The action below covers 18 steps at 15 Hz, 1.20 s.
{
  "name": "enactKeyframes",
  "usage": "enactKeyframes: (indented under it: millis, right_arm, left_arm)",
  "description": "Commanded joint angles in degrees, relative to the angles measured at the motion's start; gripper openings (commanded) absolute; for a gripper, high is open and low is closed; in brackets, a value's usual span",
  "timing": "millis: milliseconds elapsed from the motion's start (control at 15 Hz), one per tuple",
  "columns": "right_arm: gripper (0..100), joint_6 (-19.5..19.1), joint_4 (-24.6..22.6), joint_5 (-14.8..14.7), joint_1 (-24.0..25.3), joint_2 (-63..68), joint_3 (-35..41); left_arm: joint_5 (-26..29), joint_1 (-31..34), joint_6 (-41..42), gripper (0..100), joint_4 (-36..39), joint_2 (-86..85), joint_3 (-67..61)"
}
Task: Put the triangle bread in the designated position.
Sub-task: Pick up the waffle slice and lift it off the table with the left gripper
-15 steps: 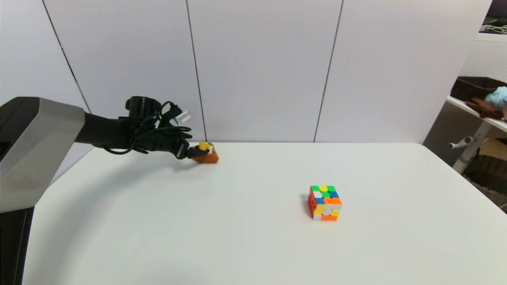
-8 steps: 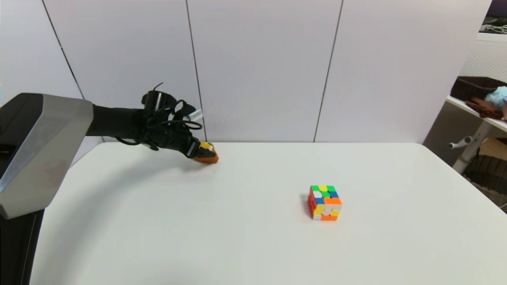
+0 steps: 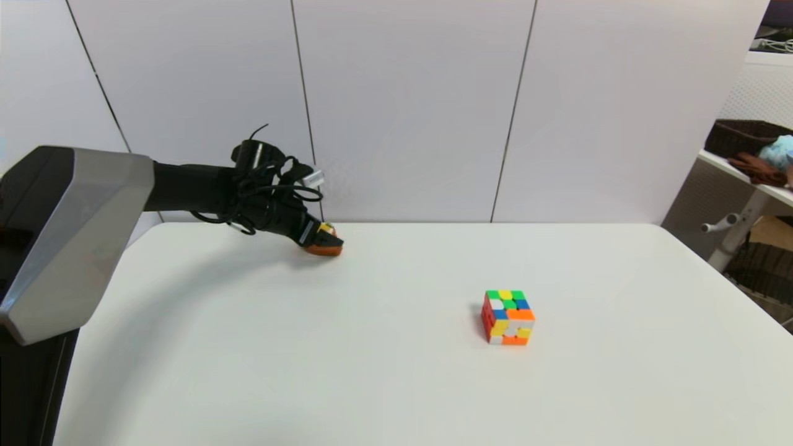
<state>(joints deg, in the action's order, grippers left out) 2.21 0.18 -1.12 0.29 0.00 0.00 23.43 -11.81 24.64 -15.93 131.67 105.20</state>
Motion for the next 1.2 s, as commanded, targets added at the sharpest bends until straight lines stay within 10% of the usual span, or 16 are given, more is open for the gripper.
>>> enactKeyframes:
  millis: [67, 1000, 1067, 1200]
  right_arm:
    - [100, 0.0, 0.0, 0.0, 0.1, 0.1, 0.0]
    - [100, 0.0, 0.0, 0.0, 0.0, 0.1, 0.0]
    - [100, 0.0, 0.0, 0.0, 0.0, 0.1, 0.0]
    - [100, 0.0, 0.0, 0.0, 0.0, 0.1, 0.0]
  left_arm:
    - [-0.1, -0.3, -1.5, 100, -0.1, 1.7, 2.3]
    - [-0.5, 0.0, -2.8, 100, 0.1, 6.1, 5.1]
    - [-0.4, 0.0, -2.8, 0, 0.1, 6.3, 5.2]
    - [-0.5, 0.2, -2.8, 0, -0.2, 6.7, 5.0]
